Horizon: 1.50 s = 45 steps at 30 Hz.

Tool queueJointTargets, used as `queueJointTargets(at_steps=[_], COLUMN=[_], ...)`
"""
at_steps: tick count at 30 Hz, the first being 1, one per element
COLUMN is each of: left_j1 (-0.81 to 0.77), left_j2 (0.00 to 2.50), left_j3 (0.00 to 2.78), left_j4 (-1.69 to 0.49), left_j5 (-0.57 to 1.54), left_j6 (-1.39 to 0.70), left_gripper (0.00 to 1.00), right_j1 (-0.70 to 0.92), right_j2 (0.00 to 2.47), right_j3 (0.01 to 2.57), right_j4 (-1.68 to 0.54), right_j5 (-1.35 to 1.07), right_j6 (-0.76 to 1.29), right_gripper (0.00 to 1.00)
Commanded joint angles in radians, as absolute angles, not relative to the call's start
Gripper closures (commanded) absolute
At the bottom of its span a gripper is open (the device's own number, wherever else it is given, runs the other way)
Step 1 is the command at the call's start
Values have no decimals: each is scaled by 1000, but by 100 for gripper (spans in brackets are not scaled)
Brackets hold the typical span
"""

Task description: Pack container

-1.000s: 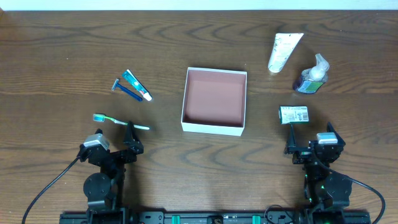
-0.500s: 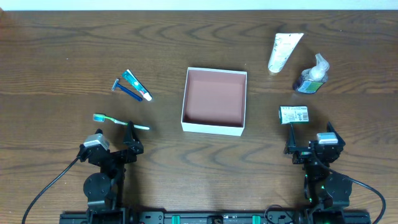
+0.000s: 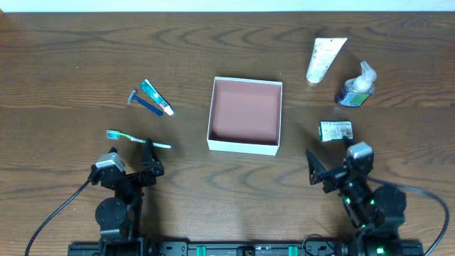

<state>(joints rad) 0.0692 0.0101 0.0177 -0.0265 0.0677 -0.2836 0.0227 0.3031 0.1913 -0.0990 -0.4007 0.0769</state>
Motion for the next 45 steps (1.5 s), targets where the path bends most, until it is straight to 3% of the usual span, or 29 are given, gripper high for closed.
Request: queueJointTargets(at_steps=[1,10,15,19,32,45], left_j1=[66,66,66,66,66,66], left_j2=[4,4,4,4,4,4], left_j3=[4,4,4,4,4,4], left_j4=[-66,-66,-66,-66,-66,-66], left_j5=[79,79,79,79,79,79], left_j6=[-267,-267,-267,-267,-267,-267], left_gripper=[2,2,2,2,2,2], right_j1=[16,51,57,94,341,352], right_j2=[473,1036,1217,1318,1362,1394], right_j3=[376,904,937,937,937,937], right_j4=[-128,-489,-463,-521,-635,-674], right_j5=[-519,-718,-865,-749,-223,-179], right_j6=[100,117,131,142,346,367], right_gripper=[1,1,1,1,1,1])
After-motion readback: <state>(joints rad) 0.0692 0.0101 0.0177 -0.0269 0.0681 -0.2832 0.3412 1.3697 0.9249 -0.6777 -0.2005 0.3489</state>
